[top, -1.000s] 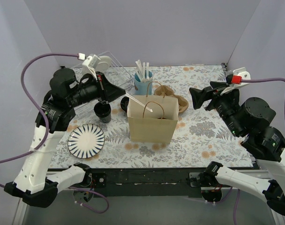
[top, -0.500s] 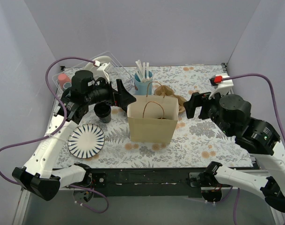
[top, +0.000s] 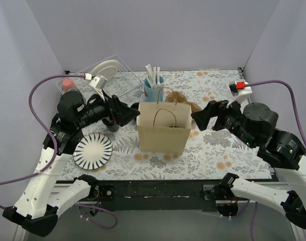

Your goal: Pack the takeout coffee

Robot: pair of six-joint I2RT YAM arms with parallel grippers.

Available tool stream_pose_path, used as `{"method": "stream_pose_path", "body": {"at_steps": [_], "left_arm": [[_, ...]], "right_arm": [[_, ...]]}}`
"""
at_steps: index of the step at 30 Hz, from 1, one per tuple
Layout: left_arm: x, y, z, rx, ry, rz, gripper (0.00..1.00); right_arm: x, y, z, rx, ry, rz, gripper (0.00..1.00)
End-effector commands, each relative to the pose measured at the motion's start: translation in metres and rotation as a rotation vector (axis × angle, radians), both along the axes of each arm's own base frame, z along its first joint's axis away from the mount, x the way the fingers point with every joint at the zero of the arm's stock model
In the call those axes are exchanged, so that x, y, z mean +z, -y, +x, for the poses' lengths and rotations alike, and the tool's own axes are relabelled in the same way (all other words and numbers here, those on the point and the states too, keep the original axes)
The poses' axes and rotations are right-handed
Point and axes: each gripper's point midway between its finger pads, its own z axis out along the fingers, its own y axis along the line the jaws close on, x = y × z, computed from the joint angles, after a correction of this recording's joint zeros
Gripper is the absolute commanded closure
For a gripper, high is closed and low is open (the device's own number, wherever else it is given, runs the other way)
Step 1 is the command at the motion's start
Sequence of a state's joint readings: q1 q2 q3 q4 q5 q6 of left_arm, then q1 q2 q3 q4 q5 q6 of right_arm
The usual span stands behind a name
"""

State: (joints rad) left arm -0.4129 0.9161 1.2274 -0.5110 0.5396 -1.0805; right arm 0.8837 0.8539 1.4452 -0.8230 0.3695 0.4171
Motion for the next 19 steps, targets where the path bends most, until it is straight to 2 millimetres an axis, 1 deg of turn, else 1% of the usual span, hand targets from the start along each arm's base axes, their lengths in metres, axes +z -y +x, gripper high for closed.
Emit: {"method": "stream_pose_path", "body": {"at_steps": [1,3,4,5,6,9,15,19], "left_arm": [[0.012,0.001,-0.009,-0.026,0.034,-0.049,0.02],[0.013,0.000,-0.011,-0.026,0.037,-0.061,0.02],[0.014,0.000,-0.012,-0.023,0.039,-0.069,0.02],[0.014,-0.001,-0.013,-0.018,0.047,-0.077,0.02],[0.013,-0.001,-0.012,-0.015,0.047,-0.079,0.02],[0.016,-0.002,-0.013,-0.011,0.065,-0.084,0.02],[0.022,-0.005,-0.015,-0.003,0.096,-0.084,0.02],[0.024,-0.006,-0.015,0.004,0.099,-0.080,0.02]], "right_arm": [[0.029,-0.001,-0.003,0.020,0.108,0.123,0.01],[0.025,-0.003,-0.005,0.050,0.128,0.118,0.02],[0.029,-0.003,-0.007,0.061,0.153,0.134,0.01],[0.028,-0.003,-0.008,0.066,0.158,0.134,0.01],[0.023,-0.003,-0.007,0.063,0.151,0.128,0.01],[0.023,-0.006,-0.008,0.080,0.152,0.121,0.01],[0.015,-0.011,-0.004,0.080,0.127,0.095,0.01],[0.012,-0.012,-0.004,0.085,0.124,0.102,0.02]]}}
